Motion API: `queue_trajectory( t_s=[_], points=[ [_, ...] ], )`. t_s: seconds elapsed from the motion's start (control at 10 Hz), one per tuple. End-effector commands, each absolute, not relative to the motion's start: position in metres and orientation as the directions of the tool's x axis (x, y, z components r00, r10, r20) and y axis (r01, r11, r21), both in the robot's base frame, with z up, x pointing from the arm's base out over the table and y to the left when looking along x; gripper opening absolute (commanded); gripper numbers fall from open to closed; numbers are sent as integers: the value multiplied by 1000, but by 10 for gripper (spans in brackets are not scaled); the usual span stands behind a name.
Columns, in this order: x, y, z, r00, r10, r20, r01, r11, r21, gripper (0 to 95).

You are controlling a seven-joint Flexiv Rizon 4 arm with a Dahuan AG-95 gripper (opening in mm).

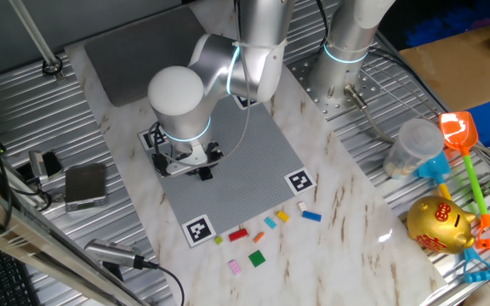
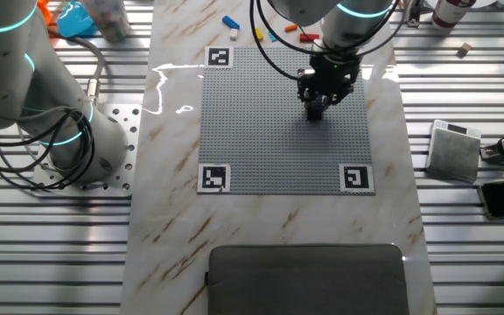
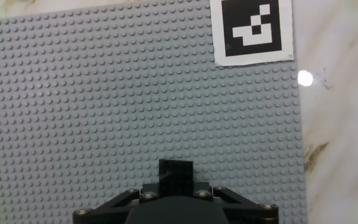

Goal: Build with small Lego blocks

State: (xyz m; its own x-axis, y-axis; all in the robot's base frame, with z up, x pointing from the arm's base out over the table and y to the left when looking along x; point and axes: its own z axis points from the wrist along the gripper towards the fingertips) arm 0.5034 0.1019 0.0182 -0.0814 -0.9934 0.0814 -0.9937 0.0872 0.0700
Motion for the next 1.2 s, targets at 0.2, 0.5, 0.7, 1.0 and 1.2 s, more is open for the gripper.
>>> queue_trajectory(
  t_s=[0.2,0.5,0.7,1.0,1.2],
  points=[
    [504,101,15,-81,-993,80,-994,87,67,0],
    [505,101,13,-82,-993,82,-994,87,64,0],
    [505,100,12,-81,-993,83,-995,86,59,0],
    [505,101,12,-78,-994,82,-995,83,57,190],
    [505,101,12,-78,-994,81,-995,83,57,380]
  ],
)
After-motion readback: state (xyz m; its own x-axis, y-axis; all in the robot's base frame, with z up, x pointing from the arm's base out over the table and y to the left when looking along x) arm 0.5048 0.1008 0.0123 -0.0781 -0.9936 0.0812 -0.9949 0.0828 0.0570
